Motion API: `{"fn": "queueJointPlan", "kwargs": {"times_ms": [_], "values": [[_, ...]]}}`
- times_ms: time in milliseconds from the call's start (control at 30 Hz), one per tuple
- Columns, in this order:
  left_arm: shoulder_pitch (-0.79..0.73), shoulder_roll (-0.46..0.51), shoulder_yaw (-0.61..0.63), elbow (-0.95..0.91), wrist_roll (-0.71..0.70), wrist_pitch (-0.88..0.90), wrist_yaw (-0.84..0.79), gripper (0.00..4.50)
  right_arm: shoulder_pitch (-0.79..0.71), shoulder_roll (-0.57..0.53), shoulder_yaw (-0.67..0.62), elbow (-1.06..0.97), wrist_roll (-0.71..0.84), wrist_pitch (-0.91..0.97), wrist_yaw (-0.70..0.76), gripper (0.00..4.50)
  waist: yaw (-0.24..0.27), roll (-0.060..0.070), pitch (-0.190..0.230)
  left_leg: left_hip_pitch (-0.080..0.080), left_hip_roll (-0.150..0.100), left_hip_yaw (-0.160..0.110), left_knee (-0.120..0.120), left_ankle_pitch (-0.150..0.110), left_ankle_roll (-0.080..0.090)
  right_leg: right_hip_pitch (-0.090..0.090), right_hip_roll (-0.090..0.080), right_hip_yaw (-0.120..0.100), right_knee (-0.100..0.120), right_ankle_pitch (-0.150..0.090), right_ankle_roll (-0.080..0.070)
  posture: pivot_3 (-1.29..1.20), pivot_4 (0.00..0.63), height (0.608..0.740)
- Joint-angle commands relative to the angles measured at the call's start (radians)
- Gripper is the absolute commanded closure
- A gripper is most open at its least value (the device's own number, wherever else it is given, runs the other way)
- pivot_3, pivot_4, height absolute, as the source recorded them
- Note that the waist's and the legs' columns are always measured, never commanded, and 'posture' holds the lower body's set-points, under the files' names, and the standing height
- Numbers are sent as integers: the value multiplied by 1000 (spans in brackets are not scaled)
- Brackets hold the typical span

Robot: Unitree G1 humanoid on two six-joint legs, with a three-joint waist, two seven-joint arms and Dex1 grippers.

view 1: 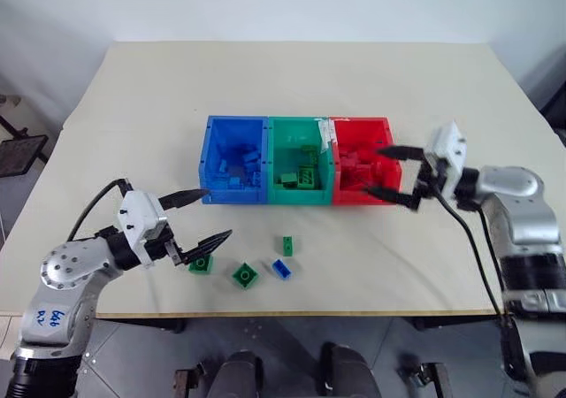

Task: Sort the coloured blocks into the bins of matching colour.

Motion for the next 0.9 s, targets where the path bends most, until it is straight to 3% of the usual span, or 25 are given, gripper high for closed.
{"fn": "queueJointPlan", "kwargs": {"times_ms": [33, 167, 300, 733, 900], "values": [[-1, 38, 50, 81, 21, -70, -50, 0, 102, -69, -59, -96, 36, -91, 90, 38, -2, 0, 0, 0, 0, 0, 0, 0, 0, 0, 0, 0, 0, 0, 0, 0, 150, 740], [-20, 81, 68, 167, 15, -105, -115, 0, 235, -132, -80, -112, 49, -109, 152, 38, -2, 0, 0, 1, 0, 1, 0, 0, 0, 1, 0, 1, 0, 0, 0, 0, 150, 740], [-25, 102, 54, 183, 3, -118, -169, 0, 264, -140, -80, -99, 50, -104, 137, 38, -3, 0, 0, 1, 0, 2, 1, 0, 0, 0, 0, 1, 0, 0, 0, 0, 150, 740], [74, 116, 46, -24, -28, -3, -164, 0, 318, -134, -32, -324, 113, 20, 114, 38, 7, 0, 0, 1, 1, 0, 1, 0, 0, 1, 0, 1, 0, 0, 0, 0, 150, 740], [101, 112, 46, -75, -35, 21, -172, 0, 200, -89, 156, -433, 37, 179, 40, 38, 0, 0, 0, 1, 1, 0, 1, 0, 0, 1, 0, 1, 1, 0, 0, 0, 150, 740]]}}
